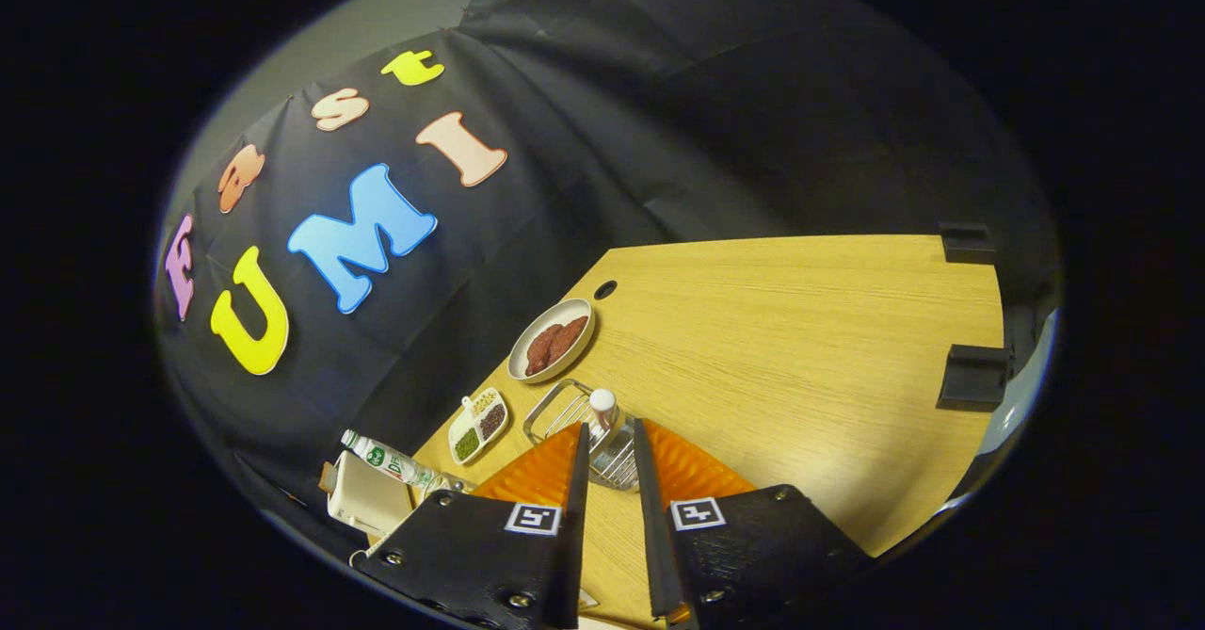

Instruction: Take the plate from the dish rack, then take the spoon from the basket and place it into the plate.

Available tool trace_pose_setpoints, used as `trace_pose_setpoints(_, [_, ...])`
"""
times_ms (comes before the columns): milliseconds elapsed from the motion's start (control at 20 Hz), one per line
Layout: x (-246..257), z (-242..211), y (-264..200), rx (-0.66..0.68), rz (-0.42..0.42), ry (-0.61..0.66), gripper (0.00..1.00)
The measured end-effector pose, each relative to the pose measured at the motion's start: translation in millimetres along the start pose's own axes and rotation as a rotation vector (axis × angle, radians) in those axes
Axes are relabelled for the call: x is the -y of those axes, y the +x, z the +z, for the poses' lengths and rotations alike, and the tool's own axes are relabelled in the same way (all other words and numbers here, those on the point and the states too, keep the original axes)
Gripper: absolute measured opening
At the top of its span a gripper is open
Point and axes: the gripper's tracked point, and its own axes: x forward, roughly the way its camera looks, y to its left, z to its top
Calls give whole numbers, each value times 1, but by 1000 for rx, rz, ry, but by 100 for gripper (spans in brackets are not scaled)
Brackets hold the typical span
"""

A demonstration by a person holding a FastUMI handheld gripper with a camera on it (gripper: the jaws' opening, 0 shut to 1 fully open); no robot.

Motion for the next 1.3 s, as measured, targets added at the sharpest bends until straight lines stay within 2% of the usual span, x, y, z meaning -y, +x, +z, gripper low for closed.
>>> trace_pose_setpoints(550, [-1, 7, 36, -13, -12, -66, 28])
trace_pose_setpoints(600, [-6, 8, 37, -15, 22, -63, 28])
trace_pose_setpoints(700, [-6, 3, 35, -21, 3, -97, 12])
trace_pose_setpoints(750, [-9, 6, 35, -20, 11, -101, 12])
trace_pose_setpoints(800, [-10, 6, 33, -24, 6, -112, 7])
trace_pose_setpoints(1300, [-37, 42, 2, 47, 44, -212, 7])
